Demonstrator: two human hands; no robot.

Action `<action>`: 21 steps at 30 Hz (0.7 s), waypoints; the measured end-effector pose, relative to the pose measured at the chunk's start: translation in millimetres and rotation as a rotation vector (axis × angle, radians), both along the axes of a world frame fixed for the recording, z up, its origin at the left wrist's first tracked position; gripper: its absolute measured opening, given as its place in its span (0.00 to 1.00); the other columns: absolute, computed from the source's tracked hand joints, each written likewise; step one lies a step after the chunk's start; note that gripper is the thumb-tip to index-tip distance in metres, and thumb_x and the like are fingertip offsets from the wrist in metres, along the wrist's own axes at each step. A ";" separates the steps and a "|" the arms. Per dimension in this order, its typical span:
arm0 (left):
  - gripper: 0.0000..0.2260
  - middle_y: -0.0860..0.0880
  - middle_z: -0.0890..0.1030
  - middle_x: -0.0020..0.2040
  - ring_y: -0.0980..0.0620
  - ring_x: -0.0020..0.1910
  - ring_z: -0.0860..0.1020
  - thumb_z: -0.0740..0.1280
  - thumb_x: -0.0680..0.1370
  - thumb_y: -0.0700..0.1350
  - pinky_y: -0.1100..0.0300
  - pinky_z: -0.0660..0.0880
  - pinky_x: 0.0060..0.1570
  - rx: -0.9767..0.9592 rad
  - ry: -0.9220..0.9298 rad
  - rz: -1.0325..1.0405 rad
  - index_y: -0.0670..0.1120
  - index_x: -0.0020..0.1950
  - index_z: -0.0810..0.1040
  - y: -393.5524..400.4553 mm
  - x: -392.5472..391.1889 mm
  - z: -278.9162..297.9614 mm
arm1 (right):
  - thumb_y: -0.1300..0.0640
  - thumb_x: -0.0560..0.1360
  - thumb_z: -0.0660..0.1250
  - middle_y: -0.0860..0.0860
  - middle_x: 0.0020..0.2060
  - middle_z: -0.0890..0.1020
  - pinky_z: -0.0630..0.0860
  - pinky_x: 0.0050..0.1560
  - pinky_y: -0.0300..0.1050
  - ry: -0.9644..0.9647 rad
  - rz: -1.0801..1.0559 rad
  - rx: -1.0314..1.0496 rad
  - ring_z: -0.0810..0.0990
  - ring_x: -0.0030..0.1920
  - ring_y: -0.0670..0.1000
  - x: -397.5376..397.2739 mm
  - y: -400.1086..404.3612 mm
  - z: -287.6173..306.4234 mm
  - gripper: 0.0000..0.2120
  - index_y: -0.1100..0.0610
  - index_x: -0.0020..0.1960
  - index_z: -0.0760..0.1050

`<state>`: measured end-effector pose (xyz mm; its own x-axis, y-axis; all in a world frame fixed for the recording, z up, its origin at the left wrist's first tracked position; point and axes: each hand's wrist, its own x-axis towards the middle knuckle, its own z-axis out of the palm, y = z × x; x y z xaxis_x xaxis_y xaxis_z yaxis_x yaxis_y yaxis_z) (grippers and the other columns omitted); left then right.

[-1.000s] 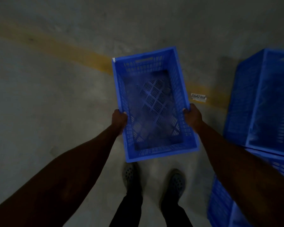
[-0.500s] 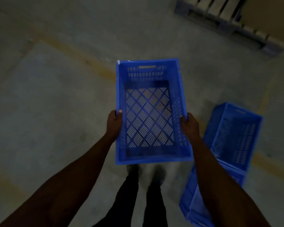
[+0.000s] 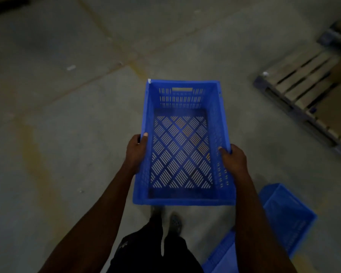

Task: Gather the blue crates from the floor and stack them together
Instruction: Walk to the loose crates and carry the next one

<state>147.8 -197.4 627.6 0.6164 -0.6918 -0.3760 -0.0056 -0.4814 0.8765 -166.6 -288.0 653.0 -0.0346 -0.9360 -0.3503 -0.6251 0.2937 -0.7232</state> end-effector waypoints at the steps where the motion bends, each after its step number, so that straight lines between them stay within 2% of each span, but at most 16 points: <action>1: 0.21 0.44 0.85 0.49 0.42 0.49 0.84 0.64 0.78 0.63 0.41 0.81 0.51 -0.011 0.016 0.036 0.46 0.53 0.80 12.4 6.2 8.3 | 0.50 0.78 0.65 0.54 0.43 0.80 0.70 0.36 0.41 0.004 0.033 -0.006 0.78 0.42 0.53 10.0 2.9 8.0 0.11 0.58 0.52 0.78; 3: 0.21 0.44 0.85 0.49 0.42 0.50 0.84 0.65 0.78 0.64 0.41 0.82 0.51 -0.028 0.032 0.107 0.46 0.53 0.80 42.6 22.9 18.3 | 0.51 0.78 0.66 0.55 0.43 0.79 0.69 0.35 0.41 0.022 0.104 -0.020 0.77 0.41 0.53 33.8 11.9 20.9 0.11 0.59 0.52 0.77; 6: 0.21 0.43 0.85 0.50 0.40 0.50 0.84 0.65 0.77 0.65 0.40 0.82 0.50 -0.054 0.060 0.227 0.47 0.53 0.80 94.0 52.0 31.7 | 0.51 0.78 0.66 0.57 0.44 0.80 0.70 0.41 0.43 0.018 0.222 -0.038 0.77 0.42 0.55 79.4 27.8 34.4 0.13 0.60 0.53 0.78; 8: 0.19 0.44 0.84 0.49 0.43 0.48 0.83 0.64 0.80 0.61 0.45 0.82 0.48 -0.057 0.042 0.301 0.45 0.54 0.79 127.6 73.1 39.3 | 0.51 0.78 0.66 0.57 0.44 0.80 0.70 0.42 0.43 0.011 0.294 -0.040 0.78 0.42 0.55 115.7 39.2 40.0 0.12 0.60 0.53 0.78; 11: 0.20 0.48 0.82 0.46 0.48 0.43 0.81 0.62 0.82 0.60 0.53 0.76 0.41 -0.045 -0.004 0.397 0.43 0.55 0.78 183.0 111.0 44.8 | 0.51 0.78 0.67 0.59 0.44 0.81 0.72 0.43 0.46 0.035 0.428 -0.043 0.79 0.43 0.56 182.4 60.4 44.2 0.13 0.61 0.52 0.79; 16: 0.26 0.43 0.83 0.50 0.42 0.47 0.83 0.61 0.78 0.67 0.41 0.81 0.48 -0.032 -0.011 0.578 0.44 0.55 0.78 300.9 186.2 43.6 | 0.49 0.77 0.67 0.58 0.36 0.80 0.71 0.38 0.46 0.007 0.617 -0.030 0.78 0.38 0.57 306.2 125.3 45.8 0.14 0.60 0.43 0.78; 21: 0.19 0.46 0.84 0.49 0.47 0.46 0.83 0.67 0.78 0.61 0.42 0.81 0.50 -0.055 -0.034 0.827 0.45 0.55 0.79 433.0 244.7 49.2 | 0.46 0.78 0.65 0.53 0.31 0.77 0.67 0.32 0.43 -0.050 0.830 -0.014 0.75 0.33 0.54 426.0 221.5 54.2 0.19 0.59 0.38 0.75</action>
<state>392.5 235.6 676.8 0.9448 -0.0273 -0.3265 0.3040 -0.2982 0.9048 259.3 -66.4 707.2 0.6843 -0.6544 -0.3217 -0.6019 -0.2578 -0.7558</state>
